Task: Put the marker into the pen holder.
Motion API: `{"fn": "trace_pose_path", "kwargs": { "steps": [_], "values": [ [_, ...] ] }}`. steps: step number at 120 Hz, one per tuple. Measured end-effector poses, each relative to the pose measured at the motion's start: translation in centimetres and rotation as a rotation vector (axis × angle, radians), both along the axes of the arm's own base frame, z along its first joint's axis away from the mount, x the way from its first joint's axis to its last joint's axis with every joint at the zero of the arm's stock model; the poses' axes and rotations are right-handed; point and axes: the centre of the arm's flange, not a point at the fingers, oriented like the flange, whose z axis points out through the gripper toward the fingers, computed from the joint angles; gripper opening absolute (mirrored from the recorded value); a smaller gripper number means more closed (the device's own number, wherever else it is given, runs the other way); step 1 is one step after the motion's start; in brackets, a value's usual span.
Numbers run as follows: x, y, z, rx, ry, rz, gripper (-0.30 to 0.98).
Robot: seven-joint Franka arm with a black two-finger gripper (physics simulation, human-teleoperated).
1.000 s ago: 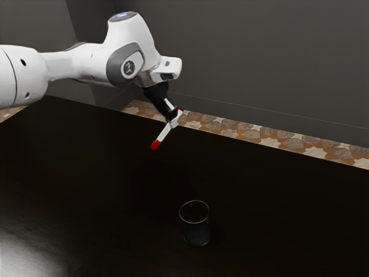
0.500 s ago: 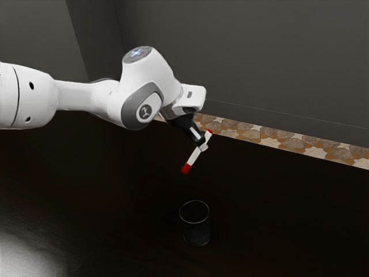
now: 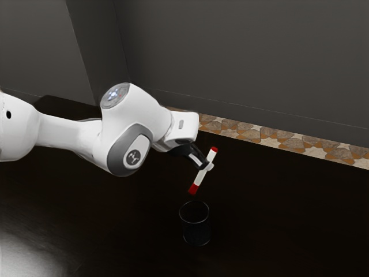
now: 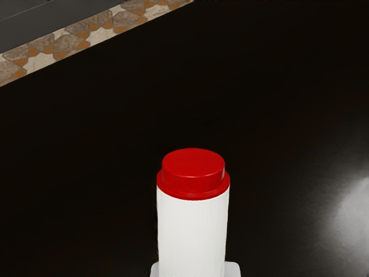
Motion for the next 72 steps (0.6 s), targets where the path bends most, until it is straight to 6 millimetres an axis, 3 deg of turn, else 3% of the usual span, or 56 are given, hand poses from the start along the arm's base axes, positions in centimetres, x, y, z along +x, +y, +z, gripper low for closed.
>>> {"fn": "trace_pose_path", "kwargs": {
  "steps": [18, 30, 72],
  "values": [
    [-1.3, -2.5, -2.4, -0.015, 0.004, -0.043, -0.1],
    [-2.1, -3.2, -3.8, -0.014, 0.005, -0.059, -0.1],
    [-0.4, 0.8, -4.1, -0.02, -0.032, 0.017, -0.1]
  ]
}}
